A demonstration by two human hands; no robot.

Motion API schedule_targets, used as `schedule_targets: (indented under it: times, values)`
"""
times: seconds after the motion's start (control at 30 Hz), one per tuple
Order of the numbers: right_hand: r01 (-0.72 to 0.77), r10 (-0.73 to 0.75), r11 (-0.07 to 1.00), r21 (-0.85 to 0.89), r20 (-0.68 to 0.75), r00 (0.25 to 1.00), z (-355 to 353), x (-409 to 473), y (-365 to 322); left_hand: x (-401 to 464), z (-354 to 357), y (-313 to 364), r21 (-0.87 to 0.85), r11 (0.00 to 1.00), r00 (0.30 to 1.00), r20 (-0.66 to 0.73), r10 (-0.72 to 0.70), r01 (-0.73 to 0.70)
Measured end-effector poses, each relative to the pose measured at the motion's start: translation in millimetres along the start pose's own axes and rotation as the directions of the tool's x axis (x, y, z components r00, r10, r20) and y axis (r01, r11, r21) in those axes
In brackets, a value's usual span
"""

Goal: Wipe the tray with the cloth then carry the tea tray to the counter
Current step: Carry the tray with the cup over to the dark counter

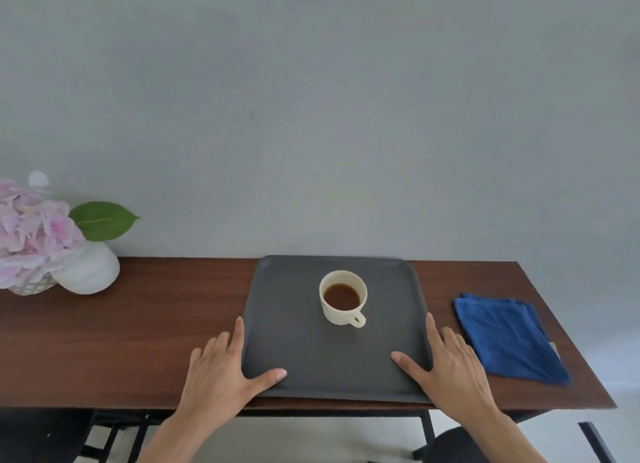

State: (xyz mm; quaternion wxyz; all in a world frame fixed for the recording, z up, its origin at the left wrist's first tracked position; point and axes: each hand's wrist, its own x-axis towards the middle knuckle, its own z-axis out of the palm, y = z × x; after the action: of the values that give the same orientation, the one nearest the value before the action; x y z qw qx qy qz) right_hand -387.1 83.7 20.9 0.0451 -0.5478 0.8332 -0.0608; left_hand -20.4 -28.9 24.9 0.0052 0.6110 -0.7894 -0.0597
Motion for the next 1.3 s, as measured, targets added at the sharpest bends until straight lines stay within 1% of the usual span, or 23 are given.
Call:
schedule_targets:
  times: [0.17, 0.27, 0.47, 0.7, 0.9, 1.07, 1.17, 1.3]
  values:
    - [-0.065, 0.062, 0.995, 0.071, 0.039, 0.997, -7.0, -15.4, -3.9, -0.9, 1.3, -5.1, -0.045, 0.998, 0.999, -0.004, 0.04, -0.04]
    - [-0.114, 0.109, 0.987, 0.116, 0.047, 0.993, -12.6, -30.3, -2.8, -4.2, -0.6, -5.8, -0.077, 0.995, 0.998, 0.027, 0.058, -0.056]
    - [-0.214, 0.208, 0.96, 0.18, 0.048, 0.977, -27.7, -77.5, 2.3, -12.9, -11.5, 3.0, -0.109, 0.985, 0.989, 0.052, 0.141, -0.135]
    - [-0.376, 0.377, 0.902, 0.213, 0.038, 0.925, -45.7, -152.1, 15.7, -17.5, -27.9, 33.9, -0.081, 0.949, 0.948, 0.071, 0.311, -0.305]
    - [-0.518, 0.536, 0.819, 0.247, -0.006, 0.844, -56.9, -220.7, 32.6, -26.5, -28.0, 75.4, -0.101, 0.882, 0.883, 0.055, 0.467, -0.46]
    - [-0.615, 0.643, 0.747, 0.252, -0.043, 0.764, -67.4, -275.3, 44.5, -42.4, -27.9, 119.4, -0.131, 0.809, 0.811, 0.045, 0.583, -0.573]
    - [-0.67, 0.706, 0.692, 0.271, -0.059, 0.706, -71.1, -310.2, 52.4, -54.2, -26.8, 146.9, -0.153, 0.75, 0.755, 0.036, 0.654, -0.643]
    - [-0.743, 0.789, 0.604, 0.29, -0.086, 0.608, -70.3, -356.2, 66.0, -74.3, -28.2, 187.9, -0.157, 0.664, 0.667, 0.042, 0.744, -0.731]
